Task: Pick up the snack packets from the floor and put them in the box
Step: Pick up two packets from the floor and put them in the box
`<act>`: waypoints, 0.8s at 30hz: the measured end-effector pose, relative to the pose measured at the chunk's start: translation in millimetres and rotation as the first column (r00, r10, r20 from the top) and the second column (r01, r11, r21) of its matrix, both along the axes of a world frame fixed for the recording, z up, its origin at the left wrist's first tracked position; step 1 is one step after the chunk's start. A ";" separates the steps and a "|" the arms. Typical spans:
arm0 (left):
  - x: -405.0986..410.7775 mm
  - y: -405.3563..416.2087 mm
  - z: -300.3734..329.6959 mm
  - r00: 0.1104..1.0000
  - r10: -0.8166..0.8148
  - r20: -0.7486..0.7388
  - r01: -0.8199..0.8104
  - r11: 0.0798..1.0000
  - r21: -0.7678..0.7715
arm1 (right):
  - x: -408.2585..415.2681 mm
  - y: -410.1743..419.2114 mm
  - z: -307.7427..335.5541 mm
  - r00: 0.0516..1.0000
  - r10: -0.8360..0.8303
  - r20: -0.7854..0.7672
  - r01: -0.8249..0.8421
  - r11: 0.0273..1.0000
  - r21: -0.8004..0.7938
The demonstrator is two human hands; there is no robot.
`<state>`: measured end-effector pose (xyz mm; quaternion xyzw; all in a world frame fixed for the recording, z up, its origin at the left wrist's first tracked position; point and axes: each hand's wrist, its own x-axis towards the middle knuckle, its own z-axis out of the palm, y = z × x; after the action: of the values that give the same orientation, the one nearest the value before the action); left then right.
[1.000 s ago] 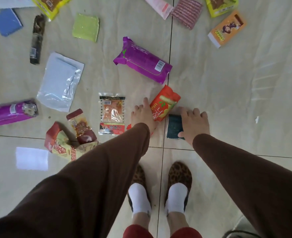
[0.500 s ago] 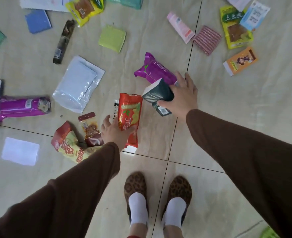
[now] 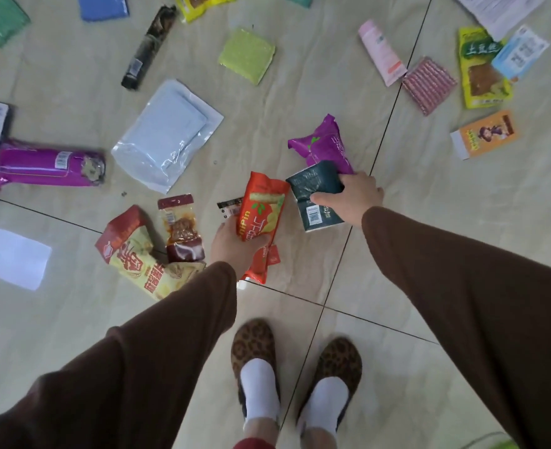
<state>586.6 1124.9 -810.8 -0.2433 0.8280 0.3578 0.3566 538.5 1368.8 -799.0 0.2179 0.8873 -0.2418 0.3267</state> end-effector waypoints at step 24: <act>41.5 -225.0 351.7 0.825 0.563 -0.050 -0.547 0.818 0.180 | 43.3 -258.8 295.5 0.983 -0.182 -0.004 0.154 0.841 -0.518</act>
<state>628.1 899.9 -459.1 -0.4266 0.7071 0.5223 0.2127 581.8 1110.0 -503.5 0.1930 0.7759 -0.5038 0.3270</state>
